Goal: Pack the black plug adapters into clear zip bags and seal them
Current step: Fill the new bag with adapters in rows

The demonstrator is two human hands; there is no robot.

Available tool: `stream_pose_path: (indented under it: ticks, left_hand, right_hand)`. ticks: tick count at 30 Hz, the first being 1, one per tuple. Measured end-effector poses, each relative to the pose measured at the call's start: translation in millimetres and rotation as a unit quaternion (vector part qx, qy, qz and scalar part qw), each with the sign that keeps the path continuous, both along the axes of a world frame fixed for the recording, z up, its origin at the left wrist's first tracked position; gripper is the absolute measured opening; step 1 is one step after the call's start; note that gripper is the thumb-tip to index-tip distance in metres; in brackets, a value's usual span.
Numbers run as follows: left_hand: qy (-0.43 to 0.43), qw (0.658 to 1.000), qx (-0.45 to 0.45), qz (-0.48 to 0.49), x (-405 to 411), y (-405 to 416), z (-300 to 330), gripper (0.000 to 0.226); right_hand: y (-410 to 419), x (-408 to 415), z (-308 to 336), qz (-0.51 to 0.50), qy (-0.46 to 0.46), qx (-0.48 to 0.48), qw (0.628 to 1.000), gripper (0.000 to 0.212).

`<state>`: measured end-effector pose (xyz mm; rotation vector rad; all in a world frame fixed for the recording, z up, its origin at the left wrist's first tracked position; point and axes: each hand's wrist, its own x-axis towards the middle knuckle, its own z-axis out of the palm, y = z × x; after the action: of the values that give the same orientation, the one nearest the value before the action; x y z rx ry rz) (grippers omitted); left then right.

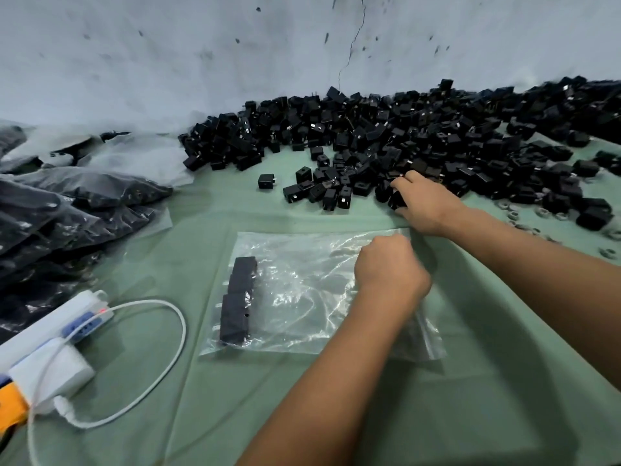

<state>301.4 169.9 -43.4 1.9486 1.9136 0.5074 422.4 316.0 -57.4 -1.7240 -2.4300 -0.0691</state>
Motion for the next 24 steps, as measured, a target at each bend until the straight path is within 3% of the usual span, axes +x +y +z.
stream_pose_path:
  ticks: [4,6,7,10,13,14,17,20,24]
  left_hand:
    - [-0.062,0.997,-0.039,-0.005,-10,0,4,0.02]
    - [-0.132,0.987,-0.089,0.014,-17,3,7,0.005]
    - [-0.176,0.977,-0.118,0.03,-20,5,7,0.008]
    - [-0.288,0.937,-0.187,0.065,-29,8,6,0.016]
    - [-0.344,0.914,-0.198,0.08,-34,4,7,0.014]
    - [-0.345,0.916,-0.185,0.086,-36,3,8,0.015]
    - [-0.295,0.944,-0.112,0.1,-37,-2,14,0.015]
    - [-0.211,0.972,-0.05,0.089,-33,-9,28,0.017]
    - [-0.13,0.991,-0.015,0.037,-22,-18,55,0.021]
  right_hand:
    - [-19,3,3,-0.002,0.066,-0.036,0.997,0.045]
    - [-34,7,9,0.003,0.121,-0.044,0.992,0.039]
    - [-43,9,13,0.006,0.16,-0.053,0.986,0.036]
    - [-73,20,27,0.046,0.319,-0.131,0.937,0.035]
    - [-98,28,42,0.079,0.367,-0.214,0.902,0.011]
    - [-105,29,47,0.086,0.359,-0.249,0.895,0.009]
    - [-120,29,55,0.085,0.275,-0.333,0.898,0.031]
    - [-128,20,57,0.091,0.182,-0.325,0.924,0.018]
    - [-137,-2,55,0.097,0.183,-0.346,0.915,0.015]
